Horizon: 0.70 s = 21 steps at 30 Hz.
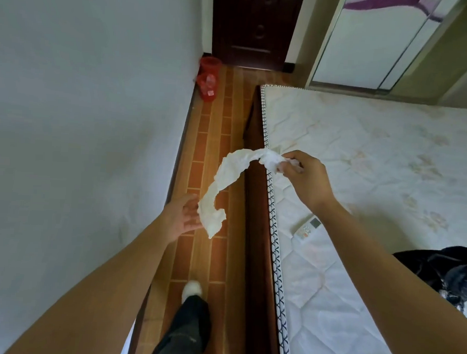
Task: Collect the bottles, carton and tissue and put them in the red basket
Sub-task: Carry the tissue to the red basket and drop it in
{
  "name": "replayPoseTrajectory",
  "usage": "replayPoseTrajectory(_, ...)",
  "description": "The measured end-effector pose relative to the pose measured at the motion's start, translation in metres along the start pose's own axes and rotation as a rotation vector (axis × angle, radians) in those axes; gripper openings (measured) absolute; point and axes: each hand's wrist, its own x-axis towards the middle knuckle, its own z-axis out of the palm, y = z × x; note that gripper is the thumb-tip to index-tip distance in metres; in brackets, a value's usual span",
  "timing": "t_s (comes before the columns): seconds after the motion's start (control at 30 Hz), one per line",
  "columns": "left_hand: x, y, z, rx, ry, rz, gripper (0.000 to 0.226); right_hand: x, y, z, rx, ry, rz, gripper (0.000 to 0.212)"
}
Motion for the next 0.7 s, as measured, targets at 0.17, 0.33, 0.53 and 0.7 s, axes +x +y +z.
replayPoseTrajectory(0.17, 0.065, 0.031, 0.000, 0.021, 0.013, 0.007, 0.016, 0.069, 0.001, 0.021, 0.005, -0.010, -0.025, 0.014)
replayPoseTrajectory(0.33, 0.158, 0.096, 0.003, 0.046, -0.007, -0.007, 0.018, 0.173, -0.010, 0.044, -0.012, 0.014, 0.004, 0.012)
replayPoseTrajectory(0.53, 0.240, 0.174, 0.017, 0.061, -0.016, -0.046, 0.026, 0.275, -0.027, 0.063, -0.011, 0.034, 0.000, 0.013)
replayPoseTrajectory(0.7, 0.302, 0.223, 0.015, 0.038, 0.013, -0.039, 0.025, 0.353, -0.029, 0.075, -0.026, 0.048, -0.023, 0.018)
